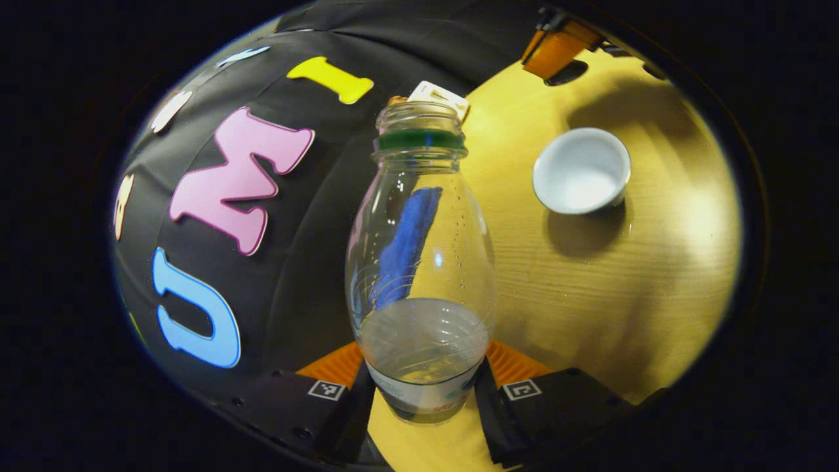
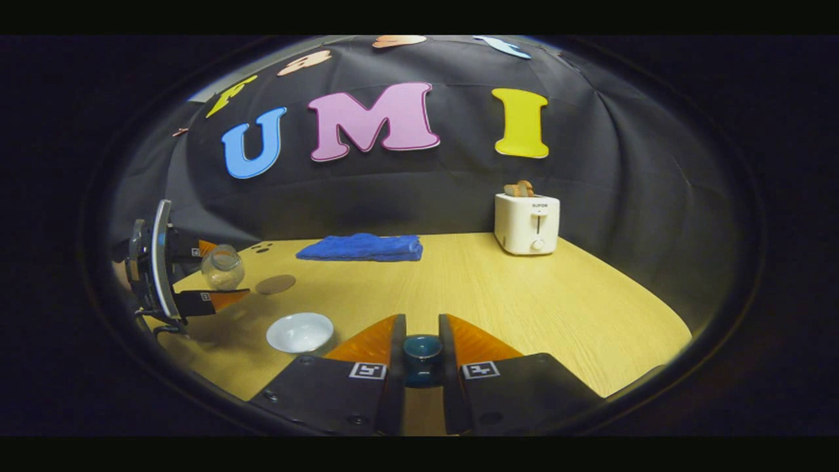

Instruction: Open the teacup lid with one hand, grasp the water bottle and pour water into the teacup with the other hand; after pouring, place the water bottle on the coaster and then close the teacup lid.

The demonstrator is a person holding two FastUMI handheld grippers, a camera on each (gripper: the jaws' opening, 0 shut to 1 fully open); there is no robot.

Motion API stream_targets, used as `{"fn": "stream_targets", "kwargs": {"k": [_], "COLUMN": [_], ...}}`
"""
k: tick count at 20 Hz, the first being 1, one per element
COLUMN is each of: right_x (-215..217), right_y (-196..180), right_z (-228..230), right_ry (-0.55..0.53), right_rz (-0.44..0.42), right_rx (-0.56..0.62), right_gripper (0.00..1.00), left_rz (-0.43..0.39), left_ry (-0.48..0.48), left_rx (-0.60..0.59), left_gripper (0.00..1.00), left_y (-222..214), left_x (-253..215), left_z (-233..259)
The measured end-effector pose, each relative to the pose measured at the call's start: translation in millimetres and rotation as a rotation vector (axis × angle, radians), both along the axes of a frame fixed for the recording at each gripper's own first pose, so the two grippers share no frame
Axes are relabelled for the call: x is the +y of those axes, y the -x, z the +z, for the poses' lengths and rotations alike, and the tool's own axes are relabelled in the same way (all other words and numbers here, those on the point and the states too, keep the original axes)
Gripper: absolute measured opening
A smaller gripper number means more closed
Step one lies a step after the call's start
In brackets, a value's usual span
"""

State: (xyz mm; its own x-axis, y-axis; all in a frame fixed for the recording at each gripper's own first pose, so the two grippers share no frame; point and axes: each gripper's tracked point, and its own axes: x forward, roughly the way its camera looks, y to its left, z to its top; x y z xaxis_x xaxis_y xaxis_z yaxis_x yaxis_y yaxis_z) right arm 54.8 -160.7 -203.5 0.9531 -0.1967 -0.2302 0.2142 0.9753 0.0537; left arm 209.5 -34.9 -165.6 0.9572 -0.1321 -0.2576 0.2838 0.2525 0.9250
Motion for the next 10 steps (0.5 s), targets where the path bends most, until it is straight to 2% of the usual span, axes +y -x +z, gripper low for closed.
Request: {"fn": "stream_targets", "kwargs": {"k": [1, 4, 5, 6, 7, 8, 9, 10], "right_x": [-1.5, -2.0, -1.4, -0.3, 0.5, 1.1, 1.5, 1.8], "right_y": [2.0, 6.5, 6.8, 8.7, 9.8, 10.7, 11.2, 11.0], "right_z": [-1.1, -3.4, -3.6, -6.5, -7.7, -7.8, -7.9, -8.6], "right_ry": [-0.001, -0.005, -0.005, -0.004, -0.006, -0.008, -0.007, -0.003], "right_rz": [-0.005, -0.009, -0.006, -0.004, -0.002, 0.001, 0.003, 0.005], "right_rx": [0.003, 0.013, 0.014, 0.015, 0.016, 0.016, 0.014, 0.016], "right_gripper": [0.27, 0.28, 0.28, 0.27, 0.27, 0.27, 0.22, 0.27], "left_rz": [-0.005, 0.007, -0.002, -0.012, -0.022, -0.03, -0.039, -0.045], "left_ry": [-0.026, -0.096, -0.126, -0.153, -0.174, -0.194, -0.218, -0.246], "left_rx": [0.003, 0.023, 0.018, 0.011, 0.011, 0.013, 0.013, 0.011], "left_gripper": [0.72, 0.72, 0.67, 0.67, 0.72, 0.72, 0.72, 0.72], "left_y": [-0.8, -8.9, -10.7, -11.0, -11.9, -14.4, -15.4, -17.6], "left_x": [-1.7, 1.2, -1.1, -2.9, -5.8, -6.8, -9.7, -11.7], "left_z": [-2.4, -7.9, -7.2, -5.8, -6.4, -7.3, -8.8, -10.1]}}
